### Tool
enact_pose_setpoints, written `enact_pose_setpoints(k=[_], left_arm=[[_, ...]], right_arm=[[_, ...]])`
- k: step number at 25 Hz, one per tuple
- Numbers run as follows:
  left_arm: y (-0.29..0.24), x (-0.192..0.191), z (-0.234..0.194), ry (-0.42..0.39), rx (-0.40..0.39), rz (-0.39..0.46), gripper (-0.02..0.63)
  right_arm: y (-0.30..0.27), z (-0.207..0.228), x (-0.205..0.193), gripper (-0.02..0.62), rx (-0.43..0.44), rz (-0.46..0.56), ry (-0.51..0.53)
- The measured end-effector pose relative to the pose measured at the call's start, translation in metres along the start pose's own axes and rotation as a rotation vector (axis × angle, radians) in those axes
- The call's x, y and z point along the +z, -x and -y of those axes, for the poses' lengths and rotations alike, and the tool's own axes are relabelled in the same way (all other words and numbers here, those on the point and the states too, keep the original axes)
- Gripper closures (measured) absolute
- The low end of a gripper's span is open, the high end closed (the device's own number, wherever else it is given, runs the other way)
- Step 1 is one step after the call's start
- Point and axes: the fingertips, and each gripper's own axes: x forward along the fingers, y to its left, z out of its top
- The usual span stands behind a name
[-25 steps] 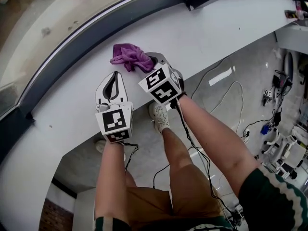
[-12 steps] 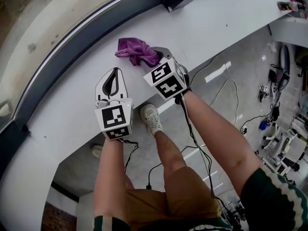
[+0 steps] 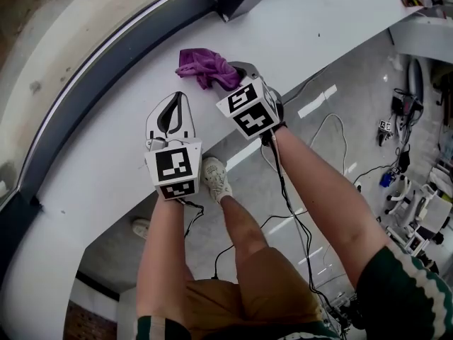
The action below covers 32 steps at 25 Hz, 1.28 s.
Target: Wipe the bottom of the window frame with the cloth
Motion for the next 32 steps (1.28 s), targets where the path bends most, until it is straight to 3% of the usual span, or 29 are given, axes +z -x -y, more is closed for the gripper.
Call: enact_pose_setpoints(k=[13,22,32], left_arm=[[-0.021,0.015,0.029,-0.014,-0.032,0.006,0.597],[-0.024,0.007,0.038,-0.021,-0.025,-0.018,0.597],[-0.009,-0.007,0.048,-0.035,-0.030,-0.032,0.597]], right_arm=[[0.012,0.057,-0.015,0.446,-0.097,-0.007,-0.042],[0.015,0.053,-0.021,0.446,-0.074,0.000,-0.038],[0.034,0.033,-0.053,0.447,-0.059,-0.016,-0.050]])
